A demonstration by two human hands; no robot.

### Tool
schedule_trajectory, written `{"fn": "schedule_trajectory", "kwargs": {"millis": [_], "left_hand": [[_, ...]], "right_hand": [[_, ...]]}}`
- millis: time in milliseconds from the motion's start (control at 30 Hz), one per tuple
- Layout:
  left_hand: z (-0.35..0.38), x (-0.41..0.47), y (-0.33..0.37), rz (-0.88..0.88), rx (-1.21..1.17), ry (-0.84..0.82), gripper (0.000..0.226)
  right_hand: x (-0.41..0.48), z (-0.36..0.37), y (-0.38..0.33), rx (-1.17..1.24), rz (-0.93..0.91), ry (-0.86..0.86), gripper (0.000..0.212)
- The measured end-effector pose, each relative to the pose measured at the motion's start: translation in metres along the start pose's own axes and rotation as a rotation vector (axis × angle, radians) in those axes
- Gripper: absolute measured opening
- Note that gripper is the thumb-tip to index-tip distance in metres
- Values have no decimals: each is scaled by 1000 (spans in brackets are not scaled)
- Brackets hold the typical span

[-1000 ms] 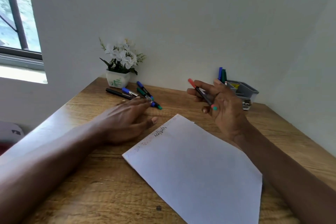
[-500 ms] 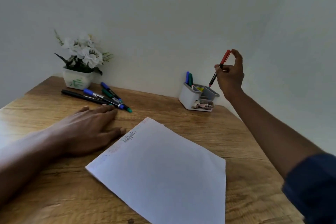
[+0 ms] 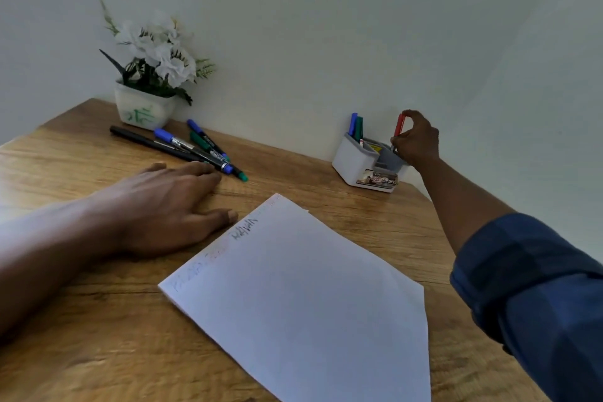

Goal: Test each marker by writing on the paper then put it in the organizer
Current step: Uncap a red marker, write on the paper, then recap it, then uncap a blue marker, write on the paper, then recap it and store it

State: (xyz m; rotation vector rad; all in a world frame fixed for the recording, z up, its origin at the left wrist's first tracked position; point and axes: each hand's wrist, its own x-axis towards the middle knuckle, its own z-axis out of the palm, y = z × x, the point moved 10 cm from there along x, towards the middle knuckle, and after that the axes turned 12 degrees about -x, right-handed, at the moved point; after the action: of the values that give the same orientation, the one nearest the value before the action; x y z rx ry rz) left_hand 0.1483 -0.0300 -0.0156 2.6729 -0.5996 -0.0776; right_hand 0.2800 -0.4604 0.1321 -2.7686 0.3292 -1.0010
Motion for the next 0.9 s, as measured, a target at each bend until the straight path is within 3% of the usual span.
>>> {"fn": "schedule_trajectory", "kwargs": {"millis": [333, 400, 500, 600, 700, 800, 900], "left_hand": [[1, -2, 1, -38, -9, -33, 104], [1, -3, 2, -46, -9, -41, 102], [1, -5, 2, -64, -6, -53, 97], [-1, -5, 4, -67, 1, -49, 91], [0, -6, 8, -59, -5, -47, 85], [-2, -7, 9, -43, -4, -44, 84], [-1, -8, 8, -36, -2, -36, 84]], "right_hand": [[2, 18, 21, -76, 118, -120, 76], [0, 14, 23, -72, 140, -113, 69], [-12, -12, 7, -20, 103, 62, 46], [-40, -49, -33, 28, -66, 326, 27], [-71, -67, -80, 103, -268, 428, 21], [-98, -61, -127, 249, -424, 334, 16], [-111, -19, -180, 327, -433, -26, 11]]}}
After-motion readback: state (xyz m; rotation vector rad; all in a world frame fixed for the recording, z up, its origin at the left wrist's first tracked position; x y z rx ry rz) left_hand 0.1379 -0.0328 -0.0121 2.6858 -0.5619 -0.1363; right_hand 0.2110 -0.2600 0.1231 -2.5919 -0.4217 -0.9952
